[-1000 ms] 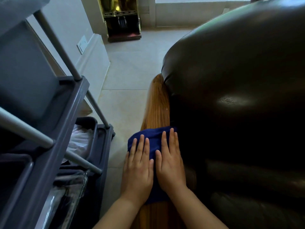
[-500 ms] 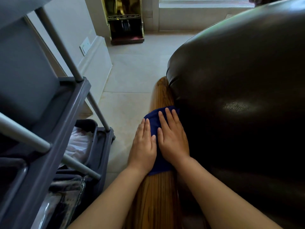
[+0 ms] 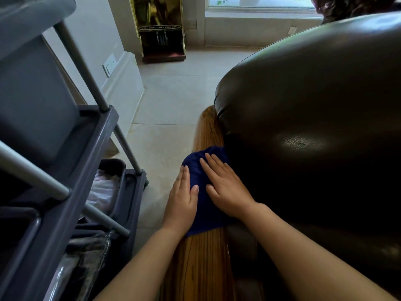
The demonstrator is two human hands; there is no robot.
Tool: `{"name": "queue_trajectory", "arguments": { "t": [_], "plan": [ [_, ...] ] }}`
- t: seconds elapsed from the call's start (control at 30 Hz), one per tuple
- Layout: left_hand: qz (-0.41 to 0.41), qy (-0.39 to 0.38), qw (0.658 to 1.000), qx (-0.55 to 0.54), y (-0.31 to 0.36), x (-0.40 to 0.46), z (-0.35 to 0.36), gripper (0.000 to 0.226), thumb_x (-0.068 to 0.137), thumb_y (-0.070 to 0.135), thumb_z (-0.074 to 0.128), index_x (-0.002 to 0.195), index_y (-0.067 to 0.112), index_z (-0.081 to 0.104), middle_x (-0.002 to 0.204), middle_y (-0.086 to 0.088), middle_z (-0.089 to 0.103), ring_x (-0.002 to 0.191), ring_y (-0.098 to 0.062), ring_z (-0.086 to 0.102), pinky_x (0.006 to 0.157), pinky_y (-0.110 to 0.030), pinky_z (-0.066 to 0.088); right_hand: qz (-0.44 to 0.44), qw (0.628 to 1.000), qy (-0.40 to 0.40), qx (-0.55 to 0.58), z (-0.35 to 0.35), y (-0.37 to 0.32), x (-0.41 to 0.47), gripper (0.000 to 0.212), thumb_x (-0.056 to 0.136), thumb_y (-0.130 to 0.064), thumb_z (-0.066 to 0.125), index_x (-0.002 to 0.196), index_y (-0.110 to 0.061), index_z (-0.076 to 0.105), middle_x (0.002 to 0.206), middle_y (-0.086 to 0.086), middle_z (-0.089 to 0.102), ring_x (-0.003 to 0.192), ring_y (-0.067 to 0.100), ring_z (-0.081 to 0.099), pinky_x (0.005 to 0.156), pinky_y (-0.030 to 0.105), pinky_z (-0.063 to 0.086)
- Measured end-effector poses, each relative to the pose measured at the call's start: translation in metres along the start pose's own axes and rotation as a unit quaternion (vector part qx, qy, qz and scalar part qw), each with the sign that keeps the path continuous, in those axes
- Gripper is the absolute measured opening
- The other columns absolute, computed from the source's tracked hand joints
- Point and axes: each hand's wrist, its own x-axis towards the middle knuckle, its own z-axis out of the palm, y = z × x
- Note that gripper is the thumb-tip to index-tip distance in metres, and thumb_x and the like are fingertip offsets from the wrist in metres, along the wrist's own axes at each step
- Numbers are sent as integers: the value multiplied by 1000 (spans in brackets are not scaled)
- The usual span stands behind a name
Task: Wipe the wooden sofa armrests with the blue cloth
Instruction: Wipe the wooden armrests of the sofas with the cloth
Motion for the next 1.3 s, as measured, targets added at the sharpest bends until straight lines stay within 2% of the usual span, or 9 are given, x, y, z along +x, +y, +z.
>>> {"name": "queue_trajectory", "arguments": {
  "t": [0.17, 0.3, 0.43, 0.53, 0.63, 0.8, 0.87, 1.2, 1.3],
  "plan": [
    [-27, -46, 994, -91, -7, 0, -25, 64, 87, 26, 58, 143, 25, 25, 152, 6, 26, 137, -5, 23, 111, -22, 21, -14, 998, -59, 4, -18, 4, -10, 66, 91, -34, 46, 145, -28, 8, 156, -7, 3, 133, -4, -10, 108, 20, -4],
    [-47, -129, 984, -114, -13, -3, -47, 72, 79, 25, 68, 140, 33, 30, 150, 11, 29, 134, -3, 27, 111, -28, 28, -9, 999, -33, 2, -17, -1, -19, 65, 89, -33, 53, 144, -28, 18, 155, -7, 14, 138, 0, 2, 108, 19, 4],
    [-41, -174, 980, -90, -16, -10, -60, 71, 80, 23, 67, 139, 35, 30, 150, 13, 29, 129, 2, 27, 107, -23, 29, -2, 1000, 12, 12, -14, -9, -28, 59, 87, -27, 57, 140, -27, 32, 150, -6, 30, 138, 4, 18, 107, 17, 9],
    [-32, -174, 983, -49, -16, -15, -64, 66, 82, 19, 64, 138, 35, 34, 148, 10, 34, 131, -3, 33, 105, -24, 33, 15, 998, 66, 6, -8, -17, -35, 52, 86, -23, 59, 135, -24, 42, 143, -2, 44, 134, 9, 34, 108, 21, 20],
    [-11, -122, 992, 14, -13, -23, -65, 59, 80, 16, 65, 133, 30, 44, 141, 8, 46, 127, -6, 42, 101, -20, 35, 26, 995, 97, -17, -4, -25, -43, 47, 86, -24, 59, 131, -23, 47, 137, 0, 51, 128, 13, 43, 107, 27, 29],
    [12, -83, 994, 75, -6, -47, -67, 52, 79, 11, 66, 128, 23, 52, 133, 5, 55, 121, -6, 49, 98, -10, 31, 10, 1000, 24, 13, -7, -31, -71, 60, 81, -33, 62, 136, -23, 39, 144, -3, 42, 135, 8, 31, 110, 24, 20],
    [12, -79, 994, 80, -4, -60, -66, 52, 78, 9, 67, 127, 21, 53, 132, 3, 56, 122, -7, 50, 99, -12, 32, 15, 999, 5, 37, -6, -35, -85, 63, 81, -30, 63, 138, -25, 36, 147, -5, 37, 136, 4, 25, 111, 21, 15],
    [17, -89, 991, 100, 5, -116, -60, 53, 79, 8, 66, 127, 23, 52, 137, 6, 51, 127, -6, 44, 106, -17, 30, 119, 977, 110, 136, 27, -70, -149, 54, 82, -9, 63, 131, -22, 46, 140, -4, 46, 128, -2, 29, 110, 19, 22],
    [2, -105, 990, 98, 14, -124, -63, 46, 78, 8, 65, 121, 22, 58, 130, 4, 58, 122, -7, 49, 102, -18, 33, 159, 968, 117, 153, 30, -78, -168, 49, 81, -9, 63, 127, -21, 51, 135, -6, 50, 125, -2, 34, 108, 18, 25]
  ]
}}
